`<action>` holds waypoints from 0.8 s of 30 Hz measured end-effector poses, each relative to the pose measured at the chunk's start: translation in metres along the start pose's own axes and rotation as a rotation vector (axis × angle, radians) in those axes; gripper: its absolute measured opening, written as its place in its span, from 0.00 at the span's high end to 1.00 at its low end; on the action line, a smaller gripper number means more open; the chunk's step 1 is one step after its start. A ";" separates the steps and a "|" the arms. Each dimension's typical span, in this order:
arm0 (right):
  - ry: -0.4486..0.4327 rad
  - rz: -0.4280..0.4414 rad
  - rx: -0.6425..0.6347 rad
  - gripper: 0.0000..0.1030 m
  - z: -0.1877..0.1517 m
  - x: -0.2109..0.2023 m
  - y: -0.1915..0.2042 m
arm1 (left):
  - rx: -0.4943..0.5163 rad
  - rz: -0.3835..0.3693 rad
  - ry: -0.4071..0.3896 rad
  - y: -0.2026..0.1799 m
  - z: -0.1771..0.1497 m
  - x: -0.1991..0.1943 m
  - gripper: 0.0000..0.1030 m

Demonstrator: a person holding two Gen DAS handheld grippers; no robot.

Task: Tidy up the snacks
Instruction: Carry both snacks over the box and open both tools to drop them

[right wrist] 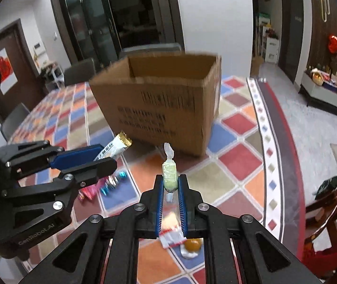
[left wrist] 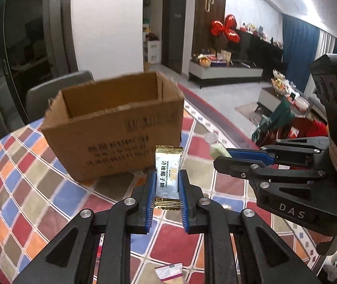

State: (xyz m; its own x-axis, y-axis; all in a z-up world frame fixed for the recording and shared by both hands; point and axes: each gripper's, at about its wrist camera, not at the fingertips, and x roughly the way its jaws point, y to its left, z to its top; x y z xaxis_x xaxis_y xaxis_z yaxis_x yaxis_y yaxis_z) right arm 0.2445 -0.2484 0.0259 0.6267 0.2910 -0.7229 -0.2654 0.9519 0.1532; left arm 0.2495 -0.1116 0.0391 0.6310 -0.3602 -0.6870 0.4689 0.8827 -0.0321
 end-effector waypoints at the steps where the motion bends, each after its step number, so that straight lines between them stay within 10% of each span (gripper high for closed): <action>1: -0.021 0.004 0.000 0.88 0.006 -0.006 0.003 | 0.000 0.007 -0.014 0.002 0.004 -0.005 0.81; 24: -0.128 0.016 -0.010 0.88 0.107 -0.009 0.020 | -0.030 0.086 -0.090 0.065 0.085 -0.008 0.82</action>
State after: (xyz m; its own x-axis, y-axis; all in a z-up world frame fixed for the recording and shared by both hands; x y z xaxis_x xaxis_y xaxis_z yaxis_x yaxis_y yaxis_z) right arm 0.3118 -0.2217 0.1078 0.7104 0.3167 -0.6286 -0.2829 0.9462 0.1571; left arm 0.3269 -0.0772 0.1044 0.7217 -0.3070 -0.6203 0.3927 0.9197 0.0018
